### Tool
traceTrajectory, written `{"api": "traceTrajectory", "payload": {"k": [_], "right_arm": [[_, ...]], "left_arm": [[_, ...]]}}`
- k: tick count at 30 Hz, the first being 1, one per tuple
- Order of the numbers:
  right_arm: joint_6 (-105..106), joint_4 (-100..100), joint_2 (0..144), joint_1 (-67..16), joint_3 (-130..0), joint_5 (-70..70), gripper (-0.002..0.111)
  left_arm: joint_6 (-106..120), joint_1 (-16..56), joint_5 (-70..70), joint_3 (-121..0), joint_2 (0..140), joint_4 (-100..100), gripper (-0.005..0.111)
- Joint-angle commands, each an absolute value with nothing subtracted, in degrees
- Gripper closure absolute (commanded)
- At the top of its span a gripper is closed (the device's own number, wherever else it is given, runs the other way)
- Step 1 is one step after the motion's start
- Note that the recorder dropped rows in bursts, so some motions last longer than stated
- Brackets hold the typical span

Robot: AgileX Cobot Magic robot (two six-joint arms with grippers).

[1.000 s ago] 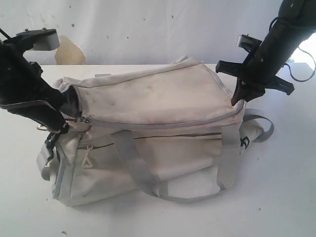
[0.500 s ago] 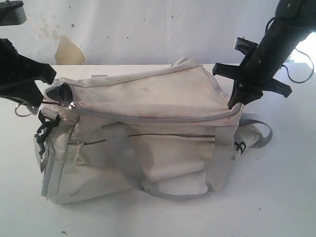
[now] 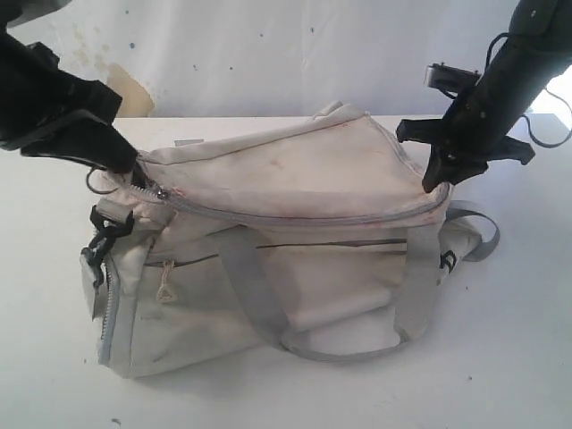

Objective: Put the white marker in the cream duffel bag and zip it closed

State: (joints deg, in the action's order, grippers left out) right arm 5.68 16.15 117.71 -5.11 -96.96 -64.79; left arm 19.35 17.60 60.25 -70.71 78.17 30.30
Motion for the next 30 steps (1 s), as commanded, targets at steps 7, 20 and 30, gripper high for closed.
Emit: {"api": "traceTrajectory", "payload": {"k": [7, 20, 30], "right_arm": [[7.4, 15.9, 116.8, -4.5, -96.7, -64.8, 0.036], [11.7, 21.5, 112.8, -4.6, -96.7, -64.4, 0.037], [15.3, 22.5, 112.8, -8.7, -96.7, -67.4, 0.038]], "left_arm": [[24.9, 17.3, 56.5, -65.3, 77.8, 29.7, 0.107], [30.0, 17.3, 47.4, -57.4, 77.8, 35.5, 0.078], [21.8, 17.3, 43.2, -57.3, 77.7, 29.5, 0.039]]}}
